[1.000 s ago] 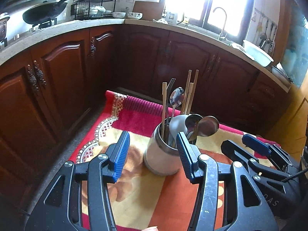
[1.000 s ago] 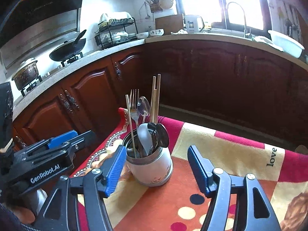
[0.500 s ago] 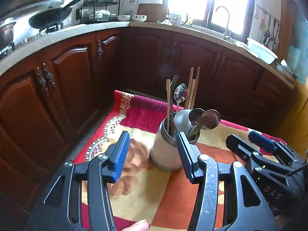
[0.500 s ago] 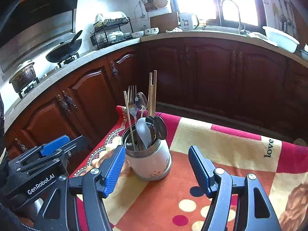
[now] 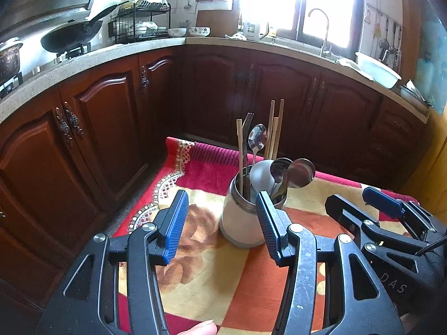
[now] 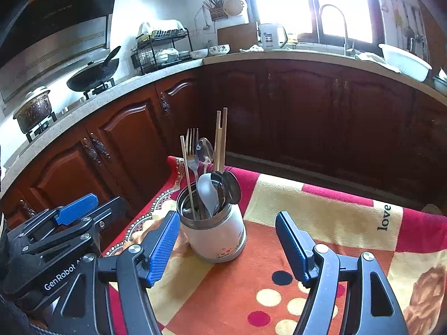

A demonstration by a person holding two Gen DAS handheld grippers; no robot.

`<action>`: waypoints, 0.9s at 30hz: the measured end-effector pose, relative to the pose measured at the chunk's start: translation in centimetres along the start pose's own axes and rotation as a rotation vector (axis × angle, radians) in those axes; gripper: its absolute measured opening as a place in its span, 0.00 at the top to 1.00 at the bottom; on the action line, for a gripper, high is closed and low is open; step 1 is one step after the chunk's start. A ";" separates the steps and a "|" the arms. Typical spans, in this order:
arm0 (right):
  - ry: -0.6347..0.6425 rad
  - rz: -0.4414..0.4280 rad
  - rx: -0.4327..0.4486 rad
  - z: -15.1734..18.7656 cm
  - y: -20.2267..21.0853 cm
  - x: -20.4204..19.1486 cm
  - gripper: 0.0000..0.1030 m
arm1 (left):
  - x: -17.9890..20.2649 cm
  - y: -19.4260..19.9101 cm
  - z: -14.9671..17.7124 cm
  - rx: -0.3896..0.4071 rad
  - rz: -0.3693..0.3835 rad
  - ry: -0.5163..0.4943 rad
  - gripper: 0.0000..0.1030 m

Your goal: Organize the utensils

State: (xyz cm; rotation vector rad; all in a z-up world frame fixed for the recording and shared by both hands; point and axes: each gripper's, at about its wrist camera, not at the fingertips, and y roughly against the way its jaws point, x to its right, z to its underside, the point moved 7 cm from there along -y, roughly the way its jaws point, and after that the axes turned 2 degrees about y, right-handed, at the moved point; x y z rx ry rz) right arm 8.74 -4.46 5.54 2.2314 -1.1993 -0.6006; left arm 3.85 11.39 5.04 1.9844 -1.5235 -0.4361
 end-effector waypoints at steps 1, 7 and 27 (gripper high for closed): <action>0.000 0.001 -0.001 0.0 0.0 0.1 0.33 | 0.0 0.0 0.0 0.002 -0.002 -0.001 0.52; 0.000 0.000 -0.002 0.1 0.1 0.3 0.33 | 0.1 0.1 0.0 -0.001 0.001 0.002 0.52; 0.004 -0.009 -0.013 0.4 0.0 0.6 0.33 | 0.2 -0.2 0.1 -0.010 -0.027 -0.012 0.52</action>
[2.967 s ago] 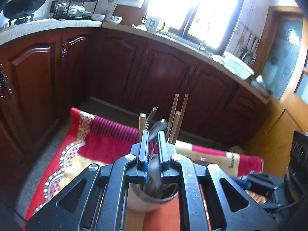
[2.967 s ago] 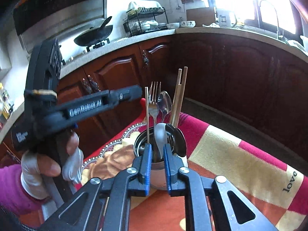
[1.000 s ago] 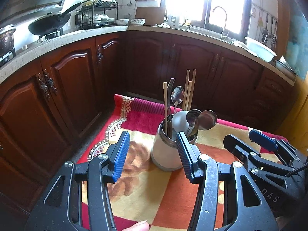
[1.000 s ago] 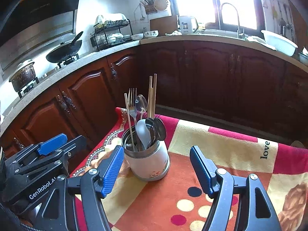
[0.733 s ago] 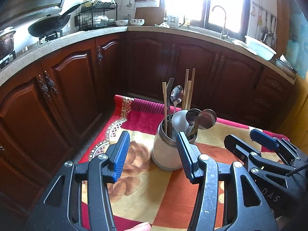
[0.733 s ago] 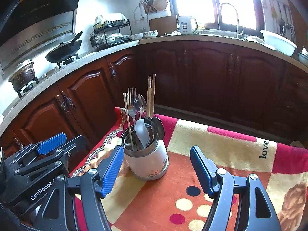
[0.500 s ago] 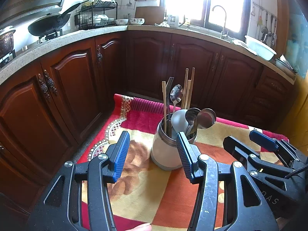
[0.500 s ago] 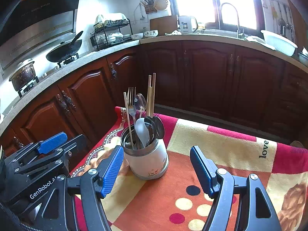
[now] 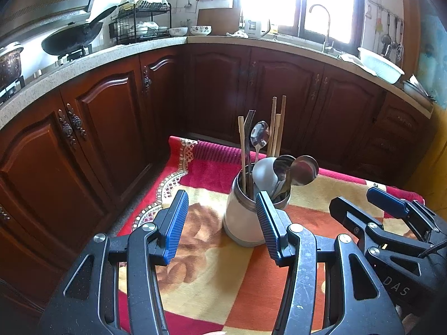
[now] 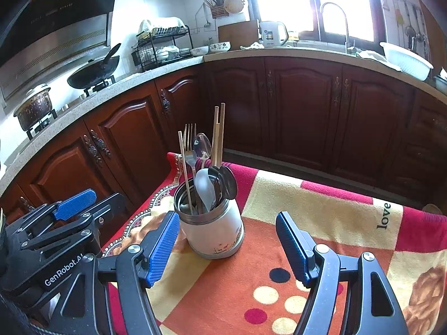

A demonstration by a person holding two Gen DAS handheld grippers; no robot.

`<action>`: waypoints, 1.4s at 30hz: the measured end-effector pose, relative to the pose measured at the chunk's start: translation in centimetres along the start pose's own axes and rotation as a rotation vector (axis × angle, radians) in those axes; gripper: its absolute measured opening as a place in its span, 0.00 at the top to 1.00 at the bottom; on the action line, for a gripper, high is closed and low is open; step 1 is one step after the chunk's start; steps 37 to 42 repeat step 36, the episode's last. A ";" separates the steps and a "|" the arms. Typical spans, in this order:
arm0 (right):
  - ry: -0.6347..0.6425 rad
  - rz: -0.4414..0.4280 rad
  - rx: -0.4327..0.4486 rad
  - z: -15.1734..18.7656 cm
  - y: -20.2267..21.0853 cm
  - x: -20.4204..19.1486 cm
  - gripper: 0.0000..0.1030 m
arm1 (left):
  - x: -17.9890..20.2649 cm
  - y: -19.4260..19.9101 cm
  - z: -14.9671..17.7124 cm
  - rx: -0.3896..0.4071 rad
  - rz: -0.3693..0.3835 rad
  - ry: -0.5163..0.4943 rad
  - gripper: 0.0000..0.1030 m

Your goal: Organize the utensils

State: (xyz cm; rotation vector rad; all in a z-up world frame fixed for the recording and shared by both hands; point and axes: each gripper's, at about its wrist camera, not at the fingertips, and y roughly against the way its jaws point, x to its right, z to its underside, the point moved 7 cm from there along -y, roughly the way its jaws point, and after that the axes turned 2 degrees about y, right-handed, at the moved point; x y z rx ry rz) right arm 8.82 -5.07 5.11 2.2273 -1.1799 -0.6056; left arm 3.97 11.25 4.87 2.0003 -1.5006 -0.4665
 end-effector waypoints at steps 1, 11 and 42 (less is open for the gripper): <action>-0.001 0.000 -0.001 0.0 0.0 -0.1 0.33 | 0.0 0.0 0.0 -0.001 0.000 0.001 0.52; 0.002 -0.003 -0.007 0.0 -0.2 -0.1 0.33 | 0.0 -0.2 0.0 -0.006 -0.002 0.004 0.52; -0.070 0.000 -0.023 1.2 -0.8 3.7 0.33 | 0.8 -1.3 0.3 -0.001 0.027 0.003 0.52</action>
